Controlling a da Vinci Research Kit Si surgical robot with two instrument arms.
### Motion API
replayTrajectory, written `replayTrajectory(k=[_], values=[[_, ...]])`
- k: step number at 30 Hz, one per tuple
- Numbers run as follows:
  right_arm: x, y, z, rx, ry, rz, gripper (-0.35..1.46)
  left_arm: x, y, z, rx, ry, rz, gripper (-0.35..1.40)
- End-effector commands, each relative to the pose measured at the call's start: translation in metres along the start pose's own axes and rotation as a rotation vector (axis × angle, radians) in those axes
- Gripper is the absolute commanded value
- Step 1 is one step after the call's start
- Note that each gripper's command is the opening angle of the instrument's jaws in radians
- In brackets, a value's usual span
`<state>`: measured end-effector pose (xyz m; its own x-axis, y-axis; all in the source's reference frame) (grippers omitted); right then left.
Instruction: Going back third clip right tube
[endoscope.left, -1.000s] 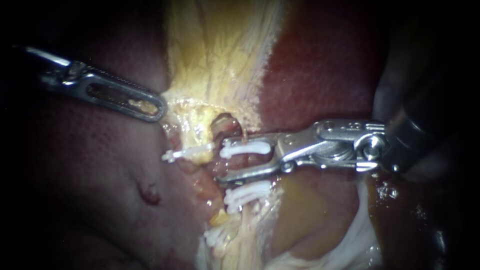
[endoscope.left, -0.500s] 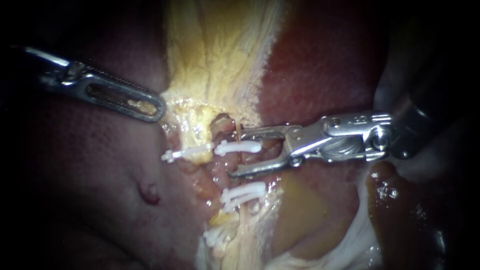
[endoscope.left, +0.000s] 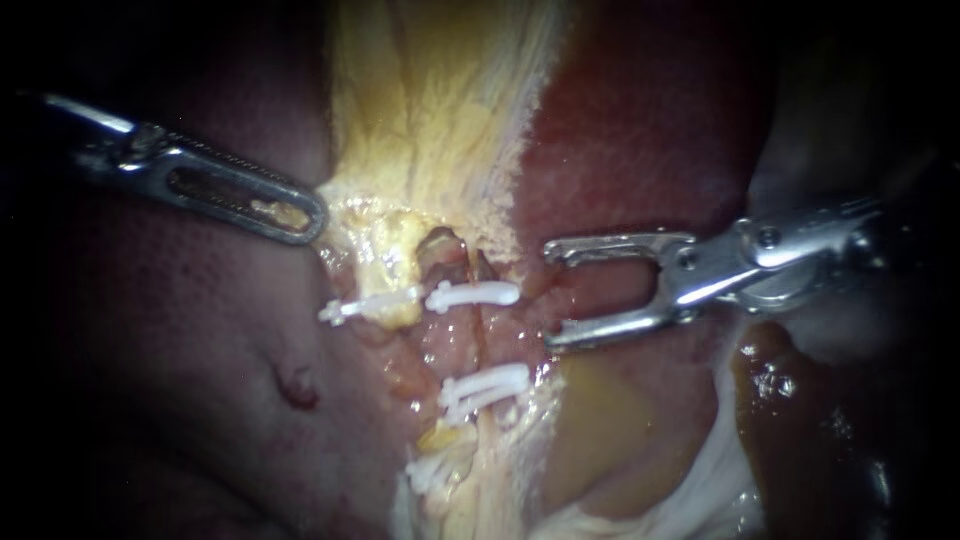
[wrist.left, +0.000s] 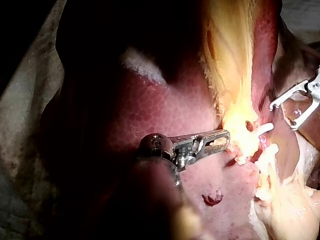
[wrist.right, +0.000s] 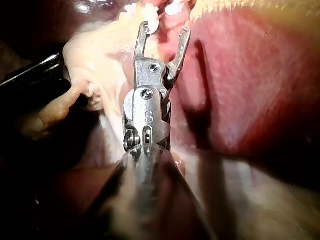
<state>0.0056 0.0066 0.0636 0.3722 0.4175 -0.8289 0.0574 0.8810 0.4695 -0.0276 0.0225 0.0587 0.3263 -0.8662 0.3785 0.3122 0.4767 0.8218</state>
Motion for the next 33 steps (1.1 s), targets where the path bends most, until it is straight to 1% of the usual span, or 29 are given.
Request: replayTrajectory(k=[1,4,10,14,17,22,26,31,33], values=[[0.0,0.0,-0.0003,0.002,0.001,0.0,0.5,0.0,0.0,0.0,0.0,0.0,0.0,-0.35],[0.0,-0.0001,-0.001,0.005,0.004,-0.005,0.5,0.0,0.0,0.0,0.0,0.0,0.0,-0.35],[0.0001,-0.0003,-0.0012,0.006,0.004,-0.005,0.5,-0.0001,0.0,0.0003,-0.001,0.0,0.0,-0.35],[0.0001,-0.0004,-0.0013,0.007,0.004,-0.006,0.5,0.0,0.0002,0.0012,-0.006,-0.003,0.0,-0.35],[0.0,-0.0005,-0.0015,0.008,0.004,-0.006,0.5,0.0001,0.0005,0.0021,-0.013,-0.007,0.002,-0.35],[-0.0001,-0.0005,-0.0018,0.01,0.004,-0.007,0.5,0.0002,0.0009,0.0042,-0.011,-0.004,0.003,-0.35],[-0.0001,-0.0006,-0.0018,0.01,0.004,-0.007,0.5,0.0006,0.0012,0.006,-0.003,0.001,0.001,-0.35],[-0.0001,-0.0006,-0.0019,0.011,0.004,-0.007,0.5,0.001,0.0012,0.0081,0.014,0.013,0.0,-0.35],[-0.0001,-0.0006,-0.002,0.011,0.004,-0.007,0.5,0.0012,0.0011,0.0086,0.014,0.014,0.002,-0.35]])
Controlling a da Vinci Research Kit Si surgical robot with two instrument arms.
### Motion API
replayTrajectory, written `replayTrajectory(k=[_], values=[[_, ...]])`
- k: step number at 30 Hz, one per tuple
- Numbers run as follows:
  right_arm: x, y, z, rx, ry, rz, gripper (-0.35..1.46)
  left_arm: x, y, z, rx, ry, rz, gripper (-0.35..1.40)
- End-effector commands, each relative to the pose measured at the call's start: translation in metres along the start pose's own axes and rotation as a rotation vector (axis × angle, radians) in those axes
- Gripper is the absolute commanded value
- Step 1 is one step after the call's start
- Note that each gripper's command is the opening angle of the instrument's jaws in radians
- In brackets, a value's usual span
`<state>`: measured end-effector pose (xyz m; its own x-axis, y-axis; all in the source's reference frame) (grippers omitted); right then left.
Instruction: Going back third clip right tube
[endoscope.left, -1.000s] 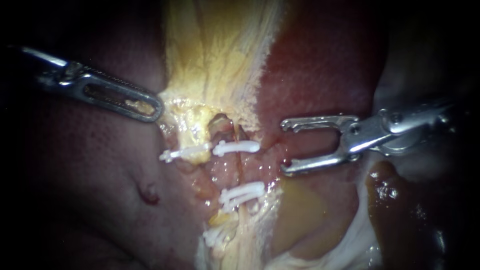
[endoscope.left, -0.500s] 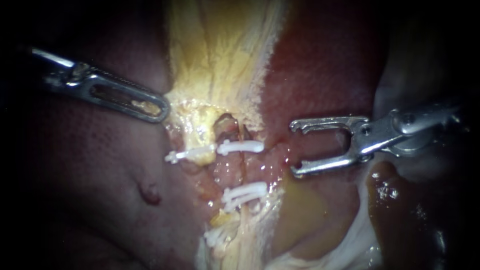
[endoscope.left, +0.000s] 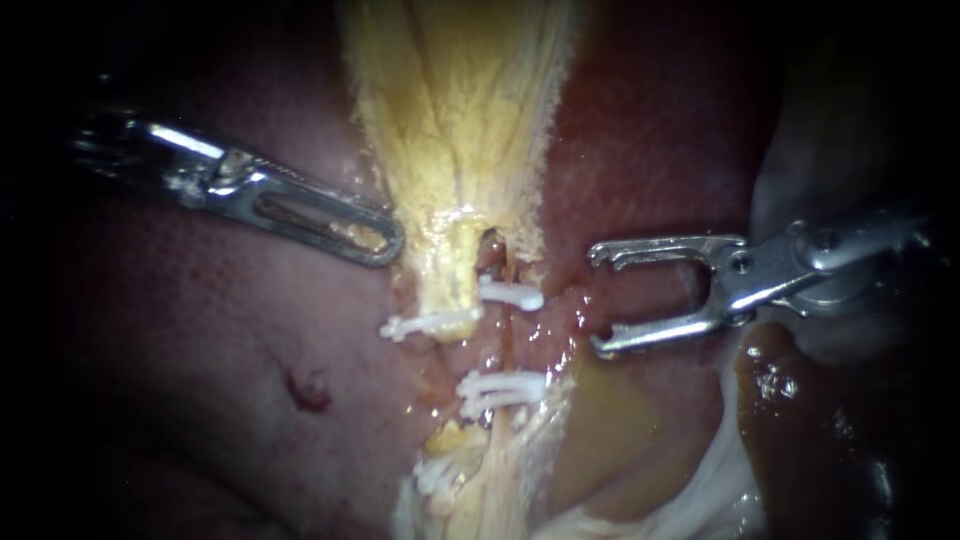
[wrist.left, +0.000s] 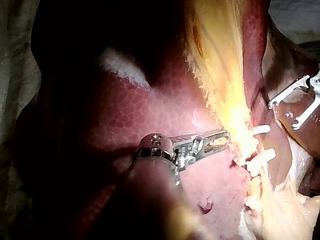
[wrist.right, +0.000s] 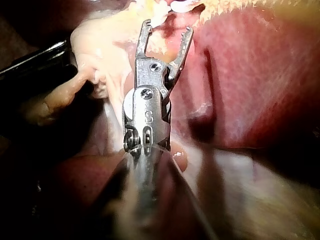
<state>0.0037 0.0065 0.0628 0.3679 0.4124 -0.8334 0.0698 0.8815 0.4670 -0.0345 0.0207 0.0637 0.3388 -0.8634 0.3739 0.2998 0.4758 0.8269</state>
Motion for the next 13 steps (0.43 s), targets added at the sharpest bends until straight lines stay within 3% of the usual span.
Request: replayTrajectory(k=[1,13], values=[[0.0,0.0,0.0,0.0,0.0,0.0,0.5,0.0001,0.0,0.0002,0.003,0.002,0.002,-0.35],[0.0001,0.0,0.0,0.0,0.0,0.001,0.5,0.0,0.0,0.0001,0.004,0.003,0.002,-0.35]])
